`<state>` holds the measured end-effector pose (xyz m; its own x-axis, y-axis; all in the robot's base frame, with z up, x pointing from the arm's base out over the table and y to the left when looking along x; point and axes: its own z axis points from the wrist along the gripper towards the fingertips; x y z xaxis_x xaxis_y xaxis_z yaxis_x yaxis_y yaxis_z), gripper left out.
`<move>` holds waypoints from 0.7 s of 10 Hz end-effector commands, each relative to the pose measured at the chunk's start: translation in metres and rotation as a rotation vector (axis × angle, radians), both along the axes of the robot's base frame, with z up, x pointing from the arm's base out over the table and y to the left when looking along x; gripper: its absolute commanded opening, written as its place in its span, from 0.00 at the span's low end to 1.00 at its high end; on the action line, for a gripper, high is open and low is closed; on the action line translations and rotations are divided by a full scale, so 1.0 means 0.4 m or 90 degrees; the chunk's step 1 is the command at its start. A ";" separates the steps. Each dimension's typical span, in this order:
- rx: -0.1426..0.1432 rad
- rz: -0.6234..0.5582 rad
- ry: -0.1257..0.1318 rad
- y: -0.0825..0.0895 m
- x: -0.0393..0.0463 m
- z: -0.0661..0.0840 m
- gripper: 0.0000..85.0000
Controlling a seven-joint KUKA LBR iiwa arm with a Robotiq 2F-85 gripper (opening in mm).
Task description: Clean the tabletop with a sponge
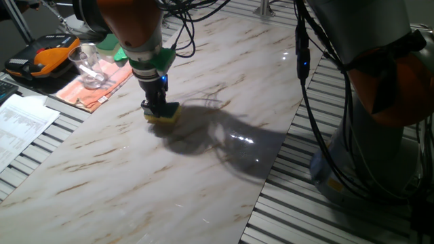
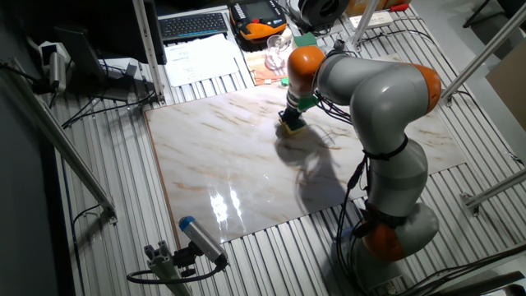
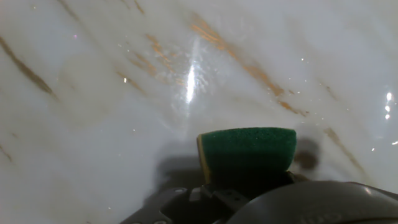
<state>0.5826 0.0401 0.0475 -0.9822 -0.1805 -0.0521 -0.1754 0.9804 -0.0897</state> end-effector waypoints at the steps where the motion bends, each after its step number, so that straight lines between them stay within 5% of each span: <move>1: -0.001 0.003 -0.001 -0.002 -0.001 -0.012 0.00; 4: 0.007 0.011 -0.009 -0.018 -0.003 -0.061 0.00; 7: 0.006 0.013 -0.010 -0.044 0.002 -0.058 0.00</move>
<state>0.5832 0.0222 0.0241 -0.9773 -0.1997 -0.0702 -0.1938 0.9775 -0.0829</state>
